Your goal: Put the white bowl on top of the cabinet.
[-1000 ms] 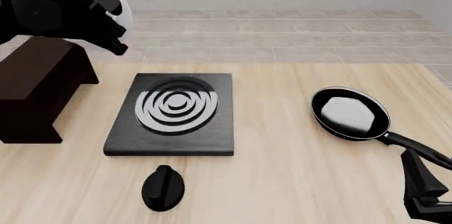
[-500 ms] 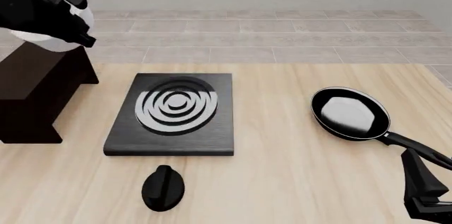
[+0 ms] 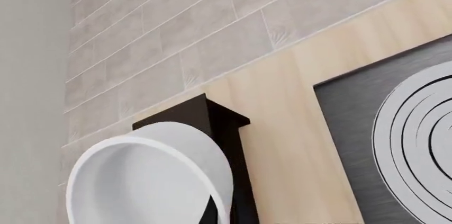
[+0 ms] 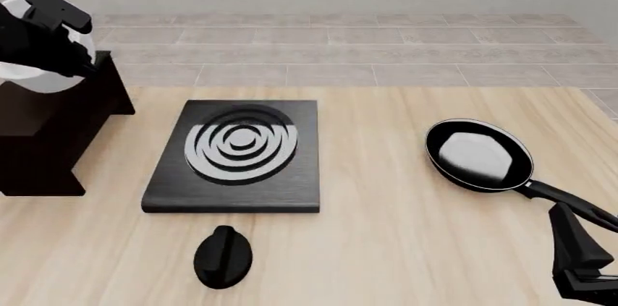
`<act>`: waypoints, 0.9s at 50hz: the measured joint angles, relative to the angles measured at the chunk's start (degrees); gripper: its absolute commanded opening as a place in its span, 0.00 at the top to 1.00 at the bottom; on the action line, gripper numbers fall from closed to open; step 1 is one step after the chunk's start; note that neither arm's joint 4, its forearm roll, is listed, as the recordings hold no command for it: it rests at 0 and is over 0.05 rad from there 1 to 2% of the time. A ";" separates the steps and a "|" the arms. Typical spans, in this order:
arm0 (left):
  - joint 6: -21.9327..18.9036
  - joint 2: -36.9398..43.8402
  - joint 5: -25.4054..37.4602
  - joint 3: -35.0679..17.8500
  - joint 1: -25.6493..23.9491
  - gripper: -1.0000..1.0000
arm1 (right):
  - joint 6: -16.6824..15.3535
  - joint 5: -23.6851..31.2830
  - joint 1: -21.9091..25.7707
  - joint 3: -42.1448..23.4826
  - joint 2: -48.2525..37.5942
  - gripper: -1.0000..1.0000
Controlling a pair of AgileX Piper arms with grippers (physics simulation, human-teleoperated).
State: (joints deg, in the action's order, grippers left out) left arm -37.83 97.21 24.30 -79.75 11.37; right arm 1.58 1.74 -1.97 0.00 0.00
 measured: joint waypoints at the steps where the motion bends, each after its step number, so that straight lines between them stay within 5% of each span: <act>1: -0.02 0.22 -0.24 0.22 0.23 1.00 | 0.01 0.00 0.00 0.00 0.00 0.00; 34: -2.25 2.90 -5.75 0.61 3.39 1.00 | 0.01 0.04 -0.03 0.00 0.00 0.00; 35: -2.30 2.86 -5.76 0.66 3.40 0.00 | 0.01 0.04 -0.03 0.00 0.00 0.00; 45: -2.01 2.40 -5.32 0.55 3.77 0.00 | -0.01 0.08 -0.05 0.00 0.00 0.00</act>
State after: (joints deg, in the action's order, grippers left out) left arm -39.84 99.61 18.97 -79.20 15.14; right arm 1.57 1.81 -2.03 0.00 0.00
